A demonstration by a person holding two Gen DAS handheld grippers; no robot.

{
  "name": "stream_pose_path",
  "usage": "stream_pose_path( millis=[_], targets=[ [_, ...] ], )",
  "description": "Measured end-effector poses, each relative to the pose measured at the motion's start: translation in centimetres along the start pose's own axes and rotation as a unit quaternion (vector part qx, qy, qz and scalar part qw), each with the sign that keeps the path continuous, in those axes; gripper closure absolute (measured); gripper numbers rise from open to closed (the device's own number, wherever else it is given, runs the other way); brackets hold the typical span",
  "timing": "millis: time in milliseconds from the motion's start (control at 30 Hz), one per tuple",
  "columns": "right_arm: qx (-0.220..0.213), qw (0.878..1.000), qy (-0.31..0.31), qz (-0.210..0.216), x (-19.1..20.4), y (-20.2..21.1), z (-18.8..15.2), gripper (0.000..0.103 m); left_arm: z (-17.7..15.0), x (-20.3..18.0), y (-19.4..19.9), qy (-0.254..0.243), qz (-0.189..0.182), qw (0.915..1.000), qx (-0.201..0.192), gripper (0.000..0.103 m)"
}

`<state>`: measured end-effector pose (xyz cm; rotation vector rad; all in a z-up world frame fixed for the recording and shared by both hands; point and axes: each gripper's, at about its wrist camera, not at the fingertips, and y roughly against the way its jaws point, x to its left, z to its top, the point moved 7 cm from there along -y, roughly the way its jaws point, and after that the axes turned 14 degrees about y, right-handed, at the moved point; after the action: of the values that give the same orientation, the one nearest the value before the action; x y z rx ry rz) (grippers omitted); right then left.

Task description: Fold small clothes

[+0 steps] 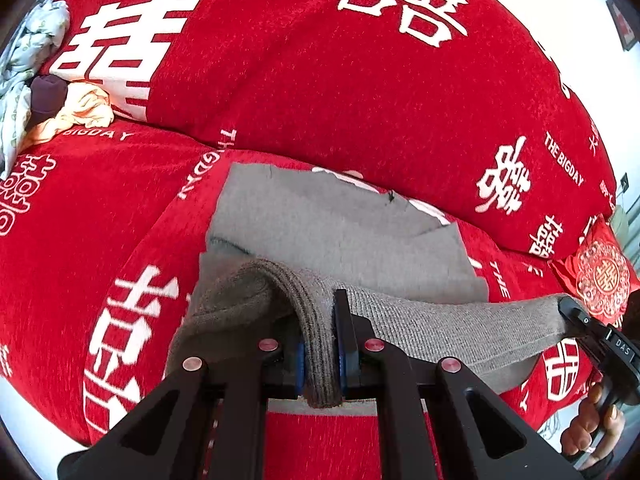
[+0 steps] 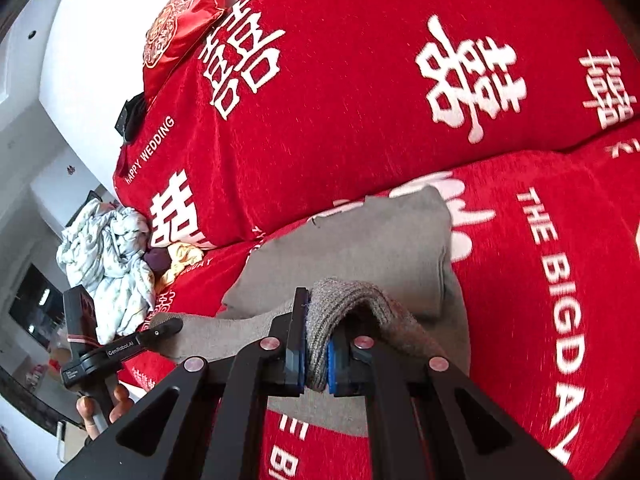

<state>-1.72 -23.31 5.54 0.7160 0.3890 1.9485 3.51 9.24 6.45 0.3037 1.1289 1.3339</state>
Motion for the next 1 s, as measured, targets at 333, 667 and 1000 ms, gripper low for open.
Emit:
stream_pose_path(
  millis=[333, 667, 1000],
  targets=[
    [0.013, 1.0, -0.011, -0.018, -1.2, -3.4, 3.9, 0.095, 4.2, -0.9, -2.8, 0.014, 0.009, 0.9998, 0.013, 0.09],
    [0.024, 0.999, -0.021, -0.039, -3.4, -6.5, 6.1, 0.096, 7.3, -2.5, -5.6, 0.003, 0.021, 0.9996, 0.017, 0.09],
    [0.047, 0.997, -0.025, -0.053, -5.9, -10.2, 7.3, 0.096, 8.8, -3.4, -9.2, -0.026, 0.051, 0.9982, 0.015, 0.09]
  ],
)
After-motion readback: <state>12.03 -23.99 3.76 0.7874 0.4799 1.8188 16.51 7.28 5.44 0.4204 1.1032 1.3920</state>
